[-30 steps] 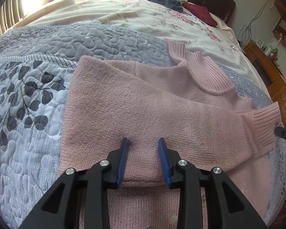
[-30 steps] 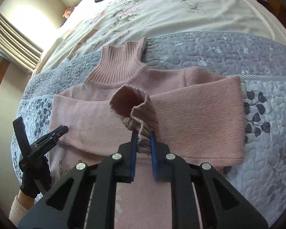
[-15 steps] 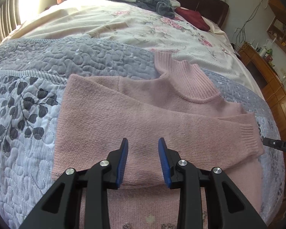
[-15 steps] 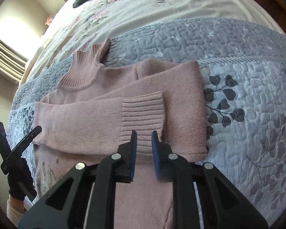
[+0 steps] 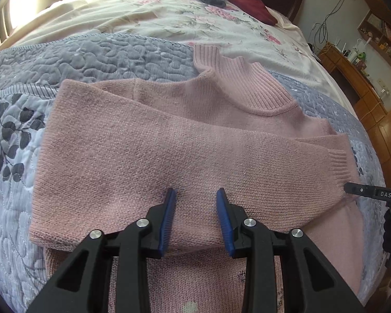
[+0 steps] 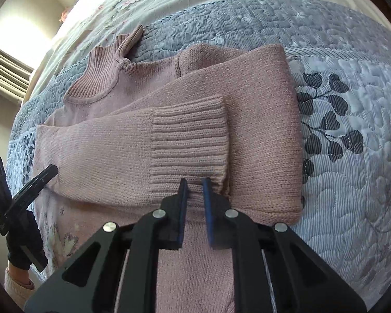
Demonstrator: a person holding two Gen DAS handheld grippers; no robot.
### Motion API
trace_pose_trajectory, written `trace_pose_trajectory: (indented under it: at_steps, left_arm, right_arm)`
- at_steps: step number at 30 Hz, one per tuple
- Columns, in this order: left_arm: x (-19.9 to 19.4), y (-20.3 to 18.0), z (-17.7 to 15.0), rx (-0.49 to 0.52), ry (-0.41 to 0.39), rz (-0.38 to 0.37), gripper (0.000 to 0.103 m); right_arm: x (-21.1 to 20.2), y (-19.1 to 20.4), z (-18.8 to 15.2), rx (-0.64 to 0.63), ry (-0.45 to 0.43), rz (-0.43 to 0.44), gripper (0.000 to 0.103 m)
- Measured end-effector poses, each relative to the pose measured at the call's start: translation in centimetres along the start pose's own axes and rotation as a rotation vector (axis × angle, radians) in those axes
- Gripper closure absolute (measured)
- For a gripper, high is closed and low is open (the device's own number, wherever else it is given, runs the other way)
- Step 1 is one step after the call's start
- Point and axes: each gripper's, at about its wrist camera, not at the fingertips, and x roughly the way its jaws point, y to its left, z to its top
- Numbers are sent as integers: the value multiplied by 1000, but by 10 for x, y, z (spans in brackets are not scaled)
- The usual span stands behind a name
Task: Fold small clothes
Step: 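Grasp the turtleneck collar with both tools, then fold the collar half down onto the hem half with both tools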
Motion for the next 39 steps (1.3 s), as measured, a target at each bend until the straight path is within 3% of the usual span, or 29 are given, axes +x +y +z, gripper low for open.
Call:
trace_pose_trajectory:
  at_steps: [4,7,9,13,20,29,31,33,34,36,39]
  left_arm:
    - [-2,-2,5,4,14,0,70]
    - [-12,-4,19,-1,-5,-21,64]
    - [-19,-7,36,3,-43,-33,56]
    - [-16,-7,86,-17,-61,-44,50]
    - [32,5,157,-92,-7,-56,48]
    - [107,16,181,-199,96,-154,48]
    - [118,15,184,-215,103,-164,52]
    - [122,11,185,-211,92,-183,84]
    - [123,8,185,-207,99,-191,88]
    - [116,5,183,-184,74,-229,94]
    - [90,2,177,-150,-4,-320,94]
  right_arm:
    - [-5,7,6,-23,7,-8,88]
    - [-17,16,20,-37,-28,37,80]
    - [-23,27,37,-51,-43,75,75]
    - [-18,54,82,-103,-60,78,60]
    - [30,80,157,-52,-12,167,59]
    - [95,88,201,25,52,169,55]
    - [103,89,205,31,54,175,58]
    - [108,93,206,16,56,191,83]
    - [107,95,206,12,62,214,91]
    - [95,98,203,-17,13,242,92]
    - [64,103,190,-90,-68,294,92]
